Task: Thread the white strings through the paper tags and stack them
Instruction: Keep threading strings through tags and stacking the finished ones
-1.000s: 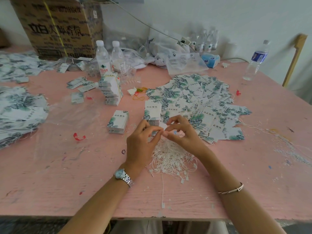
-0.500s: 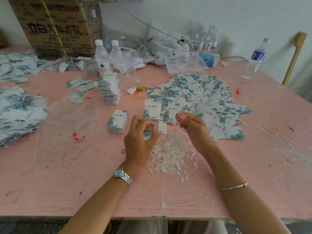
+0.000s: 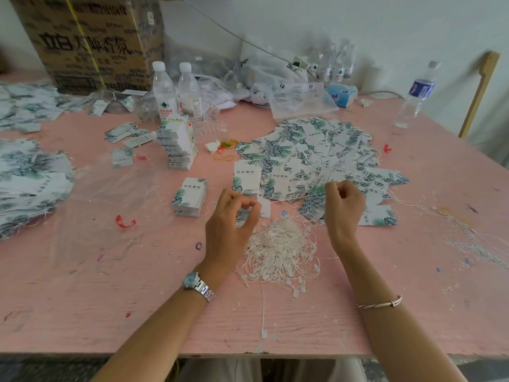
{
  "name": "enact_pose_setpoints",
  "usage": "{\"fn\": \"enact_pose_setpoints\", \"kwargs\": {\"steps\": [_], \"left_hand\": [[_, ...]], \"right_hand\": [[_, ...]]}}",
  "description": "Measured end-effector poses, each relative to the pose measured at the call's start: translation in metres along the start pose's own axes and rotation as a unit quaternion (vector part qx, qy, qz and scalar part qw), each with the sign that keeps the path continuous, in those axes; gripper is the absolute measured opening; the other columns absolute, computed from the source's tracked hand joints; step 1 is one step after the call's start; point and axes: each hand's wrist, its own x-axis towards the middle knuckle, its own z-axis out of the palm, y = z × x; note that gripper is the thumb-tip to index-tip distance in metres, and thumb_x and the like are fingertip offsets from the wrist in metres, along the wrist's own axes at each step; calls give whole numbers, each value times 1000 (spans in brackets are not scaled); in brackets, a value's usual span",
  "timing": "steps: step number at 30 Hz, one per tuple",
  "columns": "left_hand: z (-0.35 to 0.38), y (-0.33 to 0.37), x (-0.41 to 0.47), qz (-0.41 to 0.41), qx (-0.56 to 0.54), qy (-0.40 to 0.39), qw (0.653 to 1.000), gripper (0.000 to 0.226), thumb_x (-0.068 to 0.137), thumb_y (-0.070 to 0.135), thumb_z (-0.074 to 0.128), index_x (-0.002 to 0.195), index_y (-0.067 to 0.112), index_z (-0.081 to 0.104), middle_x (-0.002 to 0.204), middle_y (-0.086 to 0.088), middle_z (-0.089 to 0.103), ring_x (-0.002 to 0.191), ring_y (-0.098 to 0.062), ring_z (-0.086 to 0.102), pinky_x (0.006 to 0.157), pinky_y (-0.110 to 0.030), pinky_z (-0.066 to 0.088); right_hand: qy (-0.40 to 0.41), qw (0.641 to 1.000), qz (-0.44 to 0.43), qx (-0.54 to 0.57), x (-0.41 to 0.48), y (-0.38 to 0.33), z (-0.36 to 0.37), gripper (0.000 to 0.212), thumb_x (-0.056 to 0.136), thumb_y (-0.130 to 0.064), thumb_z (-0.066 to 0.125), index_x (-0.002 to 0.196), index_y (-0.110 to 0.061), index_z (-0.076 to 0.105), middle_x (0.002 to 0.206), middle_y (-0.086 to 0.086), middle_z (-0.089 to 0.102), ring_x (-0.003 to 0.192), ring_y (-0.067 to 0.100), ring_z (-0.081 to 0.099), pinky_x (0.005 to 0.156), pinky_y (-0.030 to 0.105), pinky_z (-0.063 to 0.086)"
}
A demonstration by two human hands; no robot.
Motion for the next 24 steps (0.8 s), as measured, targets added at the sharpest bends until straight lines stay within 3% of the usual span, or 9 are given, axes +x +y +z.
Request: {"fn": "enact_pose_setpoints", "kwargs": {"steps": [3, 5, 7, 9, 11, 14, 17, 21, 24], "left_hand": [[-1, 0, 1, -1, -6, 9, 1000, 27, 96, 36, 61, 94, 11, 70, 97, 7, 56, 85, 8, 54, 65, -9, 44], [-2, 0, 0, 3, -5, 14, 1000, 29, 95, 36, 61, 92, 9, 70, 94, 6, 56, 82, 8, 54, 65, -7, 42], [-2, 0, 0, 12, -4, 15, 1000, 34, 95, 39, 58, 90, 8, 70, 91, 8, 54, 77, 4, 53, 63, -8, 42], [-1, 1, 0, 27, 6, 8, 1000, 34, 95, 39, 58, 88, 8, 70, 91, 10, 53, 74, 0, 52, 60, -13, 44], [0, 1, 0, 40, 19, -1, 999, 31, 95, 38, 59, 87, 11, 70, 90, 12, 52, 73, 0, 52, 57, -20, 47], [-1, 1, -2, 50, 45, -9, 998, 29, 96, 39, 57, 89, 14, 71, 90, 9, 54, 70, -6, 56, 53, -30, 51], [-2, 0, -1, 35, 62, -15, 997, 31, 96, 42, 55, 92, 16, 71, 90, 4, 55, 67, -15, 58, 51, -39, 51], [-3, 1, -2, 38, 75, -22, 996, 35, 97, 43, 53, 92, 14, 72, 90, 3, 55, 65, -15, 57, 49, -39, 50], [-3, 2, -1, 41, 78, -23, 996, 38, 97, 45, 50, 92, 14, 72, 89, 3, 56, 65, -14, 57, 48, -38, 50]], "right_hand": [[-49, 978, -22, -203, 2, 7, 3, 20, 80, -25, 55, 65, -13, 50, 63, 1, 49, 74, 22, 45, 70, 32, 29], [-64, 953, -53, -292, 0, 9, 7, 12, 84, -21, 60, 76, -12, 58, 80, 4, 56, 89, 24, 44, 78, 33, 30], [-86, 957, -110, -255, -5, 6, 8, 6, 88, -18, 63, 89, -14, 66, 94, 3, 58, 98, 20, 42, 85, 36, 36], [-165, 967, -153, -115, -11, -2, 8, 12, 92, -20, 59, 95, -15, 69, 99, -2, 63, 100, 17, 50, 87, 36, 42], [-273, 948, -160, -22, -19, -11, 9, 24, 94, -32, 56, 98, -14, 70, 99, -4, 69, 96, 15, 61, 82, 32, 46], [-380, 911, -160, -24, -29, -15, 12, 26, 94, -32, 61, 99, -9, 72, 92, -2, 72, 87, 14, 65, 81, 31, 48], [-409, 896, -169, -31, -31, -9, 16, 7, 95, -10, 67, 95, -4, 71, 82, 8, 69, 78, 24, 62, 78, 44, 48], [-410, 897, -165, 5, -32, -10, 18, 8, 93, -10, 69, 95, -3, 70, 80, 12, 68, 76, 30, 61, 74, 44, 49], [-421, 894, -152, 16, -33, -10, 20, 9, 94, -10, 67, 98, -2, 69, 78, 18, 65, 66, 36, 56, 60, 43, 43]]}}
